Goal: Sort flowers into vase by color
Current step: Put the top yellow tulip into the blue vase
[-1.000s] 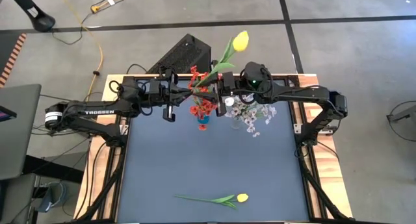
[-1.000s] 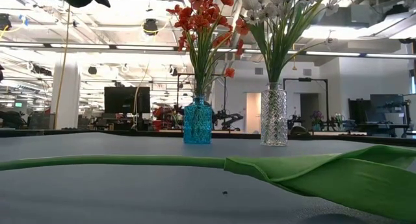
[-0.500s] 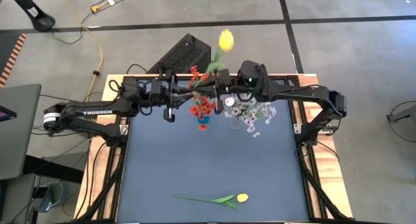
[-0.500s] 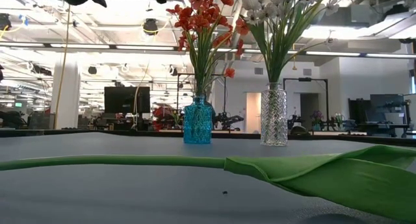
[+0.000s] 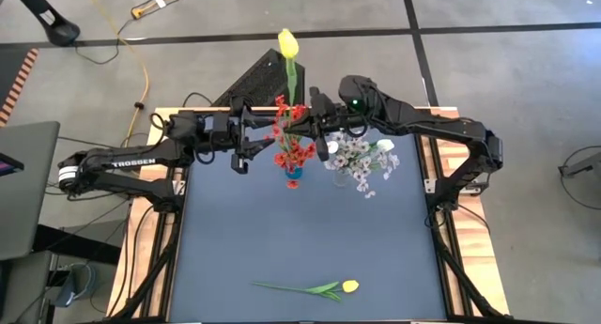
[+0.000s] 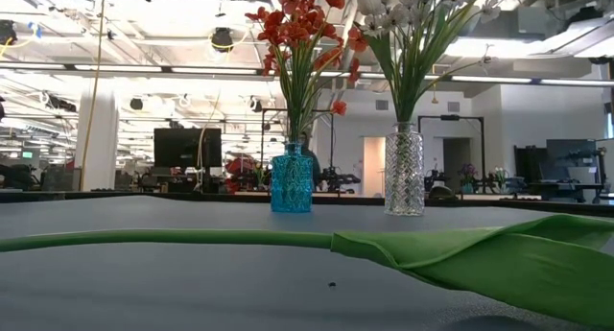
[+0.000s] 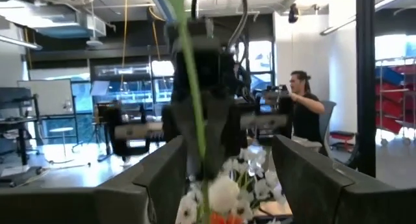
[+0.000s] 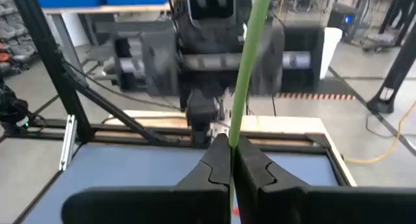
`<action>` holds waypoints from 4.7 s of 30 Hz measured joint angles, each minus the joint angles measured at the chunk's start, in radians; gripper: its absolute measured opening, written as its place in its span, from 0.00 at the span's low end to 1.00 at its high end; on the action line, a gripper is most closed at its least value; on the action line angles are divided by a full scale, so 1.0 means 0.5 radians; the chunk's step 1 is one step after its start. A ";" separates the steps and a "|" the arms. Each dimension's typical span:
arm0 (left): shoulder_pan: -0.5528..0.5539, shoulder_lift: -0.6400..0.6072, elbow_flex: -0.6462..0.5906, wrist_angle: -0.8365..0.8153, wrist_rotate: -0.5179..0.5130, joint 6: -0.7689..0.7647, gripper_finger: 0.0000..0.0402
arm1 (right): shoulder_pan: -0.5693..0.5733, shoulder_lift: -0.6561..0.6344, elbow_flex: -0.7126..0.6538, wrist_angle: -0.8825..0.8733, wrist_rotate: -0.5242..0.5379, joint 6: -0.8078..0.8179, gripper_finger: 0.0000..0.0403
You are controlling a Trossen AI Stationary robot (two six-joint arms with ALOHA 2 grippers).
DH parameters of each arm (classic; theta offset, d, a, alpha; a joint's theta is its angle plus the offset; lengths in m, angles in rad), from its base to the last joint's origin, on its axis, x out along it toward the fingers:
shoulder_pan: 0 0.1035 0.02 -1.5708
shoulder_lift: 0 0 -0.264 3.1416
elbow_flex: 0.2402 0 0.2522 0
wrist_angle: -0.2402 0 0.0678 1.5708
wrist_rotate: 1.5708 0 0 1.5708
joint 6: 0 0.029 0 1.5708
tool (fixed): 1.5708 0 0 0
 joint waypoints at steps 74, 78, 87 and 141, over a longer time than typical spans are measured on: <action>-0.018 0.199 0.714 -0.659 -0.214 0.204 0.00 | 0.013 -0.047 0.143 -0.182 0.057 0.009 0.46; -0.016 0.020 0.713 -0.843 -0.333 0.299 0.00 | -0.018 -0.114 0.244 -0.464 0.052 -0.057 0.53; -0.016 -0.561 0.219 -0.820 -0.761 0.334 0.00 | 0.039 -0.553 0.120 -0.835 0.270 -0.211 0.52; -0.047 0.989 -0.794 1.612 -0.927 -0.401 0.00 | 0.466 -1.853 -1.714 0.371 0.951 -0.139 0.42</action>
